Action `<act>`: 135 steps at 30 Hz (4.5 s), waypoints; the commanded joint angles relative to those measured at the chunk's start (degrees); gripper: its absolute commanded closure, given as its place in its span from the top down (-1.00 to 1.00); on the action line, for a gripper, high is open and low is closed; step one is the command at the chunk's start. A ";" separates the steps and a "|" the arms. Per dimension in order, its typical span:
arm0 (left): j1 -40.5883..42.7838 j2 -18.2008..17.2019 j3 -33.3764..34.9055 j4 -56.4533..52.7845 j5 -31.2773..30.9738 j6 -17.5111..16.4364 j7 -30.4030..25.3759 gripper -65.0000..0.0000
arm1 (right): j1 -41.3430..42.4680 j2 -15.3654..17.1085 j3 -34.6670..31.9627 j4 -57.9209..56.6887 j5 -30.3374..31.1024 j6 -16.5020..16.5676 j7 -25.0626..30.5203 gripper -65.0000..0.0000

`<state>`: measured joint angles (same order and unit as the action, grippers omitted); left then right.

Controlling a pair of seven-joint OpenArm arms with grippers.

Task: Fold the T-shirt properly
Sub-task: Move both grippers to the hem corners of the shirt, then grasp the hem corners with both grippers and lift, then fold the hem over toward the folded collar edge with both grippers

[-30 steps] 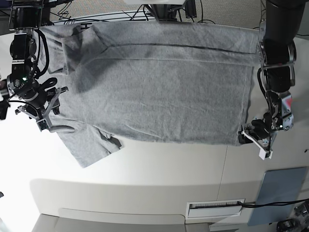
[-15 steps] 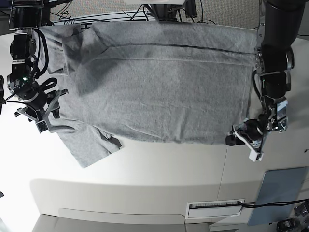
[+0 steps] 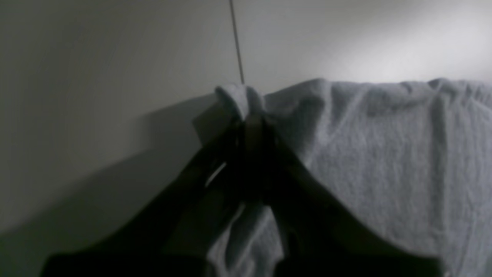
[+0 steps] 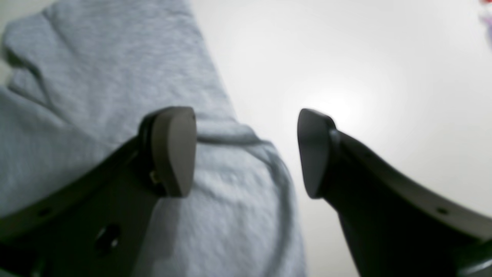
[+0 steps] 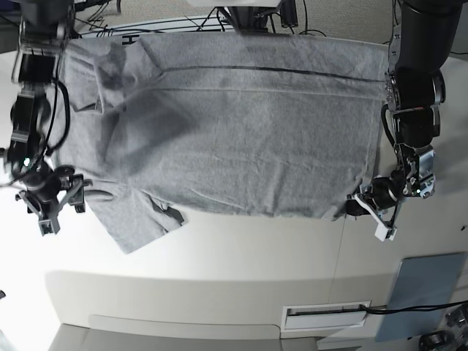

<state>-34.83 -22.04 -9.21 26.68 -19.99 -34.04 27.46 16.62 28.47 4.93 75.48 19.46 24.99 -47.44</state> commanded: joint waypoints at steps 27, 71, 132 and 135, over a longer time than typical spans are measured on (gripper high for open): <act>-0.24 -0.52 0.09 0.28 1.38 0.31 1.64 -1.00 | 28.15 -7.37 -18.73 -48.00 -17.57 -6.43 20.61 0.23; -0.20 -0.52 0.07 1.57 1.38 -2.45 -4.94 -1.00 | 23.93 -6.86 -6.73 -45.46 -16.11 -2.97 25.55 -0.94; 47.82 -2.43 -20.35 52.37 -33.11 -5.96 15.65 -1.00 | -42.49 0.57 4.68 37.05 -19.30 -18.88 1.68 -0.99; 48.52 -2.40 -20.35 52.37 -33.11 -5.96 15.63 -1.00 | -43.32 0.55 4.68 37.05 -19.30 -18.91 1.60 -0.99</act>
<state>13.89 -23.33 -29.02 78.06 -52.01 -39.53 44.14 -26.85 27.94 8.84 111.50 1.28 6.94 -46.48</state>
